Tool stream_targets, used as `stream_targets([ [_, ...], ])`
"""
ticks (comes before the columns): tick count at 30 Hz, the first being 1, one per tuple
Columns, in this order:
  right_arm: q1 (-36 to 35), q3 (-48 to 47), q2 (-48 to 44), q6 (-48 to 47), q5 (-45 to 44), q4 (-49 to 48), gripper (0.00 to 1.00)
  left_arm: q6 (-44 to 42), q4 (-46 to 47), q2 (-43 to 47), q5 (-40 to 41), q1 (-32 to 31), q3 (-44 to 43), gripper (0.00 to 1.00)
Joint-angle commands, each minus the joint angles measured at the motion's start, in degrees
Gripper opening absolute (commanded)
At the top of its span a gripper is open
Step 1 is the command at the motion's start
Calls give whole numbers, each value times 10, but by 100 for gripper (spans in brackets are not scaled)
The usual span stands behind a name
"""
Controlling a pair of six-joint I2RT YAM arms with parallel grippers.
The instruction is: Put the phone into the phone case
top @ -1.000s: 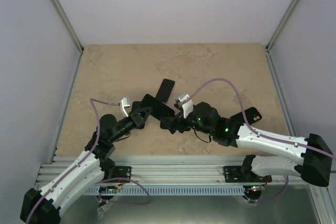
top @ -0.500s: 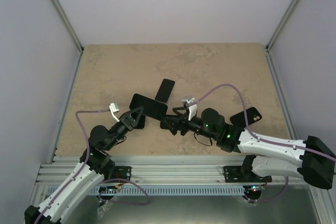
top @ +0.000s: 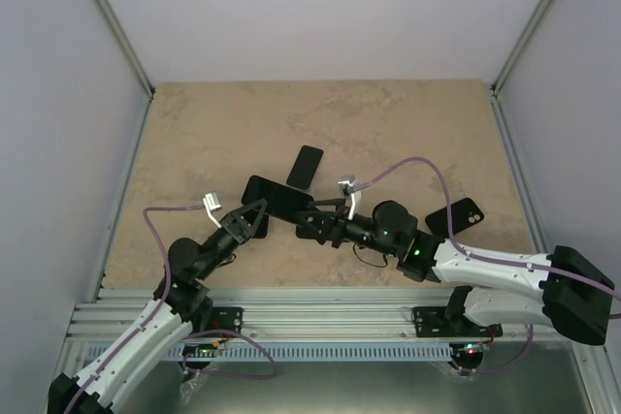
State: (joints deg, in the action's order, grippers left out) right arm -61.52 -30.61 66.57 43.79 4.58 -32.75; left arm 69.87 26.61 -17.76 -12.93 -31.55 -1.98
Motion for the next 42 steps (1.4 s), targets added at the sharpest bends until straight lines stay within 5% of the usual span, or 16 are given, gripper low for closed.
stream_targets([
  [1, 6, 21, -1, 42, -10, -44, 64, 18, 94, 8, -20, 3, -4, 0],
  [10, 9, 48, -29, 59, -61, -36, 64, 8, 86, 14, -20, 3, -5, 0],
  [16, 10, 37, -5, 54, -15, -66, 61, 8, 110, 7, -32, 3, -5, 0],
  [42, 44, 15, 55, 82, 145, -221, 5, 15, 196, -39, -77, 2, 10, 0],
])
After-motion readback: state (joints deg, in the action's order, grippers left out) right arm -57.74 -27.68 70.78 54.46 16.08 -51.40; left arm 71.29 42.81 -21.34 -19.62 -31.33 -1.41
